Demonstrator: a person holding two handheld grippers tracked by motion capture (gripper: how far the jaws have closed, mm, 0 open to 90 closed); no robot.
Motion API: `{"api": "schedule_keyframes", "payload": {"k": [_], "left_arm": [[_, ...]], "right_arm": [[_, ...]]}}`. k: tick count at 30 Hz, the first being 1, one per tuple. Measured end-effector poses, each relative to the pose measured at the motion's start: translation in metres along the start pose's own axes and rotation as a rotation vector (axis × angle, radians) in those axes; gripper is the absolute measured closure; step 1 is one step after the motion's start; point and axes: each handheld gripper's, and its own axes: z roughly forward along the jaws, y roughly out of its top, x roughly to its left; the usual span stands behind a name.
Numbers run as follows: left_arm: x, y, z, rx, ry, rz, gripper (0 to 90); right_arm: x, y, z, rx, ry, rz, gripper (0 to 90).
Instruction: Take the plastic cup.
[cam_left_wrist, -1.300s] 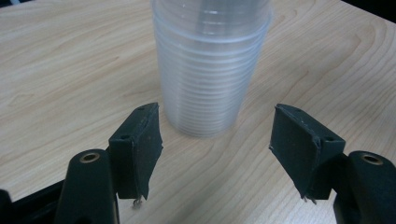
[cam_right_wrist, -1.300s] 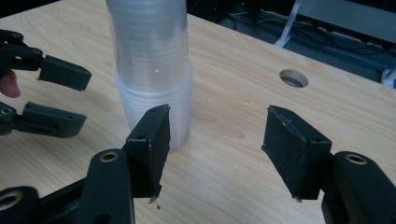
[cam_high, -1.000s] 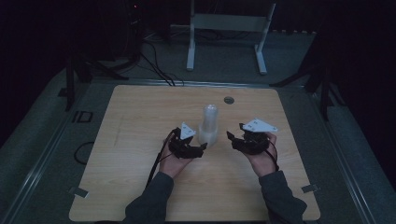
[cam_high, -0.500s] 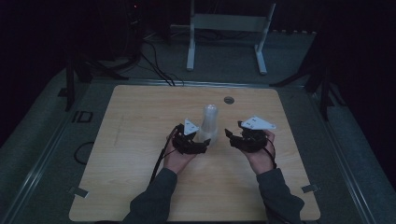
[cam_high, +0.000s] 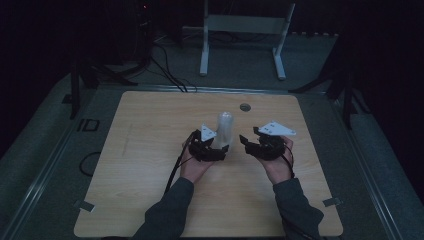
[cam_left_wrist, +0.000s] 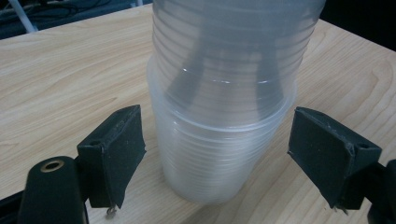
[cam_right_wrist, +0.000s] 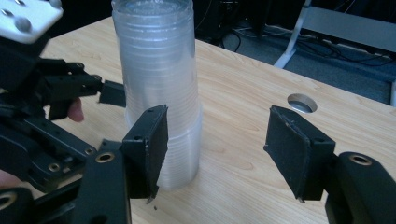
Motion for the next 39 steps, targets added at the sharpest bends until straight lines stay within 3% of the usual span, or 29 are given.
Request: {"api": "schedule_keyframes", "payload": {"k": [19,33,39], "left_arm": [[0.0,0.0,0.009,-0.051,-0.007,-0.019,20.8],[-0.001,-0.002,0.01,-0.06,0.006,-0.004,21.5],[-0.001,-0.002,0.01,-0.067,0.011,0.003,21.6]], "right_arm": [[0.01,0.013,0.017,0.001,0.022,-0.023,38.3],[0.016,0.025,0.027,-0.025,0.061,-0.006,37.2],[0.019,0.03,0.032,-0.034,0.081,-0.021,36.5]]}}
